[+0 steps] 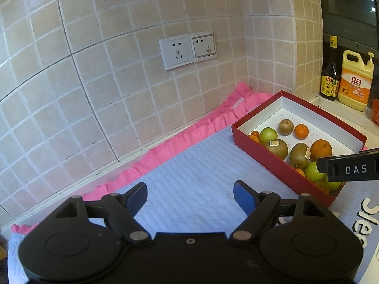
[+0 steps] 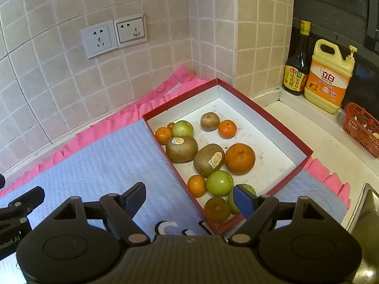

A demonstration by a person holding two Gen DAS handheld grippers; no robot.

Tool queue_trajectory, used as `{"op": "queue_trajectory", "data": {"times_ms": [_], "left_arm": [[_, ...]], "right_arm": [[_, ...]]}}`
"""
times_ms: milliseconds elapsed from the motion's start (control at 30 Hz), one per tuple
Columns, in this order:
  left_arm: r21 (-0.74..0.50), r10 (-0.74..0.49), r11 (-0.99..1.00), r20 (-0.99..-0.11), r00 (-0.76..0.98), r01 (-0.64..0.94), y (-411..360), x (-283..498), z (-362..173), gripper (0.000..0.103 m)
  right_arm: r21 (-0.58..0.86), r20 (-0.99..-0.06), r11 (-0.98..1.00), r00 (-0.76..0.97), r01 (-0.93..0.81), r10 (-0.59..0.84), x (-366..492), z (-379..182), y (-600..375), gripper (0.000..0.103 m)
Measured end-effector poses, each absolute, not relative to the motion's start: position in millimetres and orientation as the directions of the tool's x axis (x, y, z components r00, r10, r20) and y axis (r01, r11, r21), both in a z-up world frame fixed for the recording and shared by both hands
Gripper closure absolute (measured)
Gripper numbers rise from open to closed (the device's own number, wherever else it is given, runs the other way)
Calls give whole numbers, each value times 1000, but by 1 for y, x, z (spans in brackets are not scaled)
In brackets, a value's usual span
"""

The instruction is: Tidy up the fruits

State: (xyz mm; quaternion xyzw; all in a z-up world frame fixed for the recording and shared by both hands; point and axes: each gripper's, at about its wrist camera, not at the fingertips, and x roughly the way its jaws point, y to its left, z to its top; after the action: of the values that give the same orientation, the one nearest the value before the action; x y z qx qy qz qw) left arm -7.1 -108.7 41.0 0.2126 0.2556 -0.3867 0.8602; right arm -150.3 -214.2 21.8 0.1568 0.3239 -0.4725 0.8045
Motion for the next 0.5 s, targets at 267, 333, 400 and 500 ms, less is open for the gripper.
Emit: {"op": "queue_trajectory", "data": {"times_ms": [267,333,400,500], "left_arm": [[175,-552,603,-611,566,778,-112,-5,38,8],[175,-553,600,-614,563,781,-113,-6,37,8],[180,-550,598,-616,563,781,-115,-6,36,8],[184,-545,597,-621,563,781,-117,-7,34,8]], "right_arm": [[-51,-676,507,344,861,-651,-151,19,-219,21],[-50,-678,507,343,860,-650,-150,19,-221,21],[-50,-679,506,342,861,-649,-150,18,-221,21],[-50,-684,507,340,861,-645,-150,16,-224,21]]}}
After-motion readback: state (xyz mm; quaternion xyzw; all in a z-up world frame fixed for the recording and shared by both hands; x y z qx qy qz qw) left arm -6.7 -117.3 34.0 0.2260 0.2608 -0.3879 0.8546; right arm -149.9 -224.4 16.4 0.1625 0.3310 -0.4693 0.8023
